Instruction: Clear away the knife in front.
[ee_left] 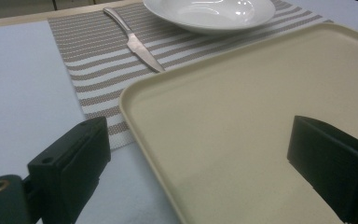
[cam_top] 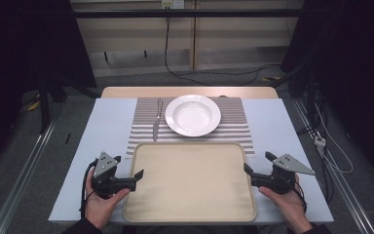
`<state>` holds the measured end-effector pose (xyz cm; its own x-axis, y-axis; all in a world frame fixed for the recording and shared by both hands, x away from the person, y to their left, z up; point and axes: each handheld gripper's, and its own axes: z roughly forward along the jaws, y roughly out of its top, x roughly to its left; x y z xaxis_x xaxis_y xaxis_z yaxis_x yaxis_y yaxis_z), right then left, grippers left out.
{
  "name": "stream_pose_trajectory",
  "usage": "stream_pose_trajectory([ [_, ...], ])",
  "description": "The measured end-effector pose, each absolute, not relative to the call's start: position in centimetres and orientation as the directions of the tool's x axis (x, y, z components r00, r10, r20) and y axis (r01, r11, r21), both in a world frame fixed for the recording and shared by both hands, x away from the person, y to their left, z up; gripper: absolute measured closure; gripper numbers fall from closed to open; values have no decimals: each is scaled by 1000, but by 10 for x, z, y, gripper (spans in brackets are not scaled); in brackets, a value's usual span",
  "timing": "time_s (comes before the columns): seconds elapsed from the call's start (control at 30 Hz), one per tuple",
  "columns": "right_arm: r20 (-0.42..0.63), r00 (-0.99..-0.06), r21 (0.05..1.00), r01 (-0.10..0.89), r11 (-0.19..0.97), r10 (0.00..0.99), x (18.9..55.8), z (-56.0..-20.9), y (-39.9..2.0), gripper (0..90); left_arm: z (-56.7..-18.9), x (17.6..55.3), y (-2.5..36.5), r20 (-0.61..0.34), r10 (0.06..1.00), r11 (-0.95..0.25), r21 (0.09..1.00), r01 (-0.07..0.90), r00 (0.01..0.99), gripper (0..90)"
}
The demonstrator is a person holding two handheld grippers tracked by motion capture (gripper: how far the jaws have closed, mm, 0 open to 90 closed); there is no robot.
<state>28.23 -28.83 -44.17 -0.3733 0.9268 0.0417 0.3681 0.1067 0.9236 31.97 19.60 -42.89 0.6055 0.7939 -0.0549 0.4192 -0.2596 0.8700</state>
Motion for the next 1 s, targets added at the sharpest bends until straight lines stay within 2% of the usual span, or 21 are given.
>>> stream_pose_trajectory([
  [0.17, 44, -373, 922, 372, 105, 927, 283, -442, -289, 95, -428, 320, 194, -60, 792, -255, 872, 419, 607, 80],
  [0.43, 38, -377, 920, 374, 114, 925, 285, -442, -287, 95, -425, 325, 193, -64, 781, -271, 861, 430, 621, 61],
  [1.0, 46, -374, 918, 381, 108, 926, 286, -443, -288, 95, -410, 374, 176, -54, 785, -304, 834, 460, 617, 85],
])
